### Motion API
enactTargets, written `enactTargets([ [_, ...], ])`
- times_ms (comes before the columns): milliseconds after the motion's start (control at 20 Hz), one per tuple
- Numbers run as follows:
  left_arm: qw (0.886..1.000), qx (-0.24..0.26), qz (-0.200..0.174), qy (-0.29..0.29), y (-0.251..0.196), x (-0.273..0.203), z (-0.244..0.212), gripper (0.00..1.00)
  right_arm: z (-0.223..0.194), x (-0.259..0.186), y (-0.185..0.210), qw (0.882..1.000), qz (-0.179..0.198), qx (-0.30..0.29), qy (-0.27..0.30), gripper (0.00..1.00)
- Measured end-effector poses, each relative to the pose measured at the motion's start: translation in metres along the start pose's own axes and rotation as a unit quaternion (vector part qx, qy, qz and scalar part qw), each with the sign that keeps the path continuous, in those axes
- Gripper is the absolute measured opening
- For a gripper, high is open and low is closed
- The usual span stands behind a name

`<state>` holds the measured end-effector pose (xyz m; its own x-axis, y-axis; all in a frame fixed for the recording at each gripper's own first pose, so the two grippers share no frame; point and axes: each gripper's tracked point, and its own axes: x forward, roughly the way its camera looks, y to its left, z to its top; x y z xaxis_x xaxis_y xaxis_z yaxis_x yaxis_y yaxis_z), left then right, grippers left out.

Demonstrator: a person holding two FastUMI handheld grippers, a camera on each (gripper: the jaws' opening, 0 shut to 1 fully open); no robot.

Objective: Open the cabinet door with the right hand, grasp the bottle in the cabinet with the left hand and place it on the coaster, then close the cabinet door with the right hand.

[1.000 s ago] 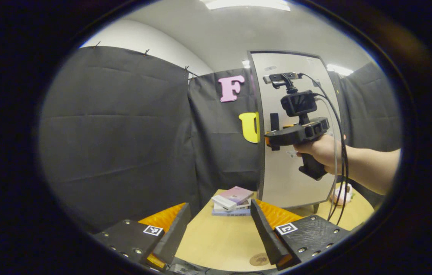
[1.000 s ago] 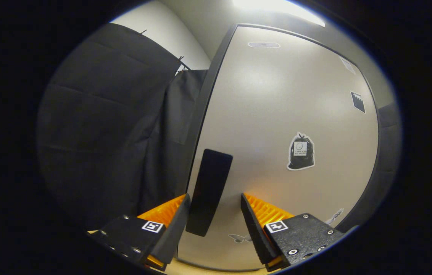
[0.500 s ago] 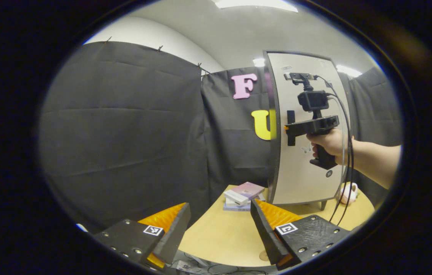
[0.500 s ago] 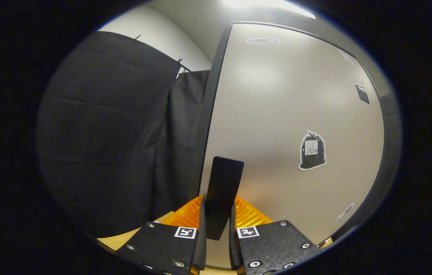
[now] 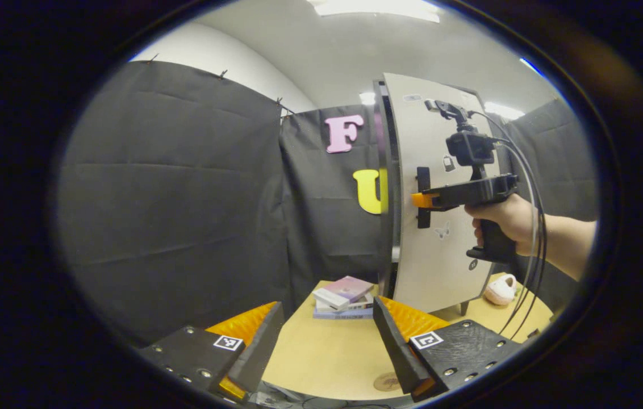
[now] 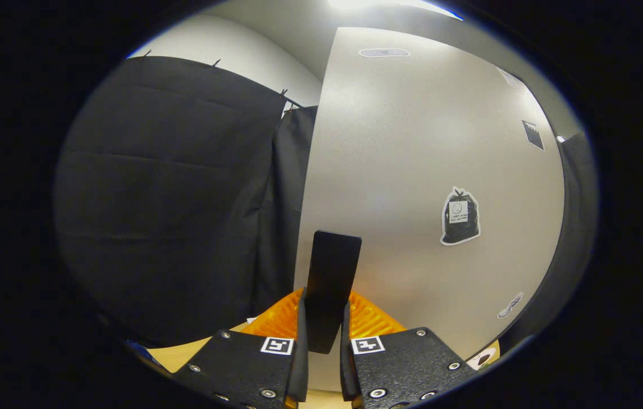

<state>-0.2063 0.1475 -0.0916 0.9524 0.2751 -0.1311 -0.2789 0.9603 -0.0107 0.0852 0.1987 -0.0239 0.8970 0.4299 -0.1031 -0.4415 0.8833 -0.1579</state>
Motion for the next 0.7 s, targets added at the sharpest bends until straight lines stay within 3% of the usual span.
enactTargets([
  [300, 0.999, -0.007, -0.031, -0.009, -0.032, -0.001, 0.007, 0.90, 0.003, -0.025, 0.004, 0.999, 0.042, 0.011, 0.009, 0.22],
  [700, 0.999, 0.007, -0.044, -0.005, -0.068, 0.002, 0.011, 0.90, 0.012, -0.061, -0.008, 0.997, 0.078, 0.012, 0.000, 0.23],
])
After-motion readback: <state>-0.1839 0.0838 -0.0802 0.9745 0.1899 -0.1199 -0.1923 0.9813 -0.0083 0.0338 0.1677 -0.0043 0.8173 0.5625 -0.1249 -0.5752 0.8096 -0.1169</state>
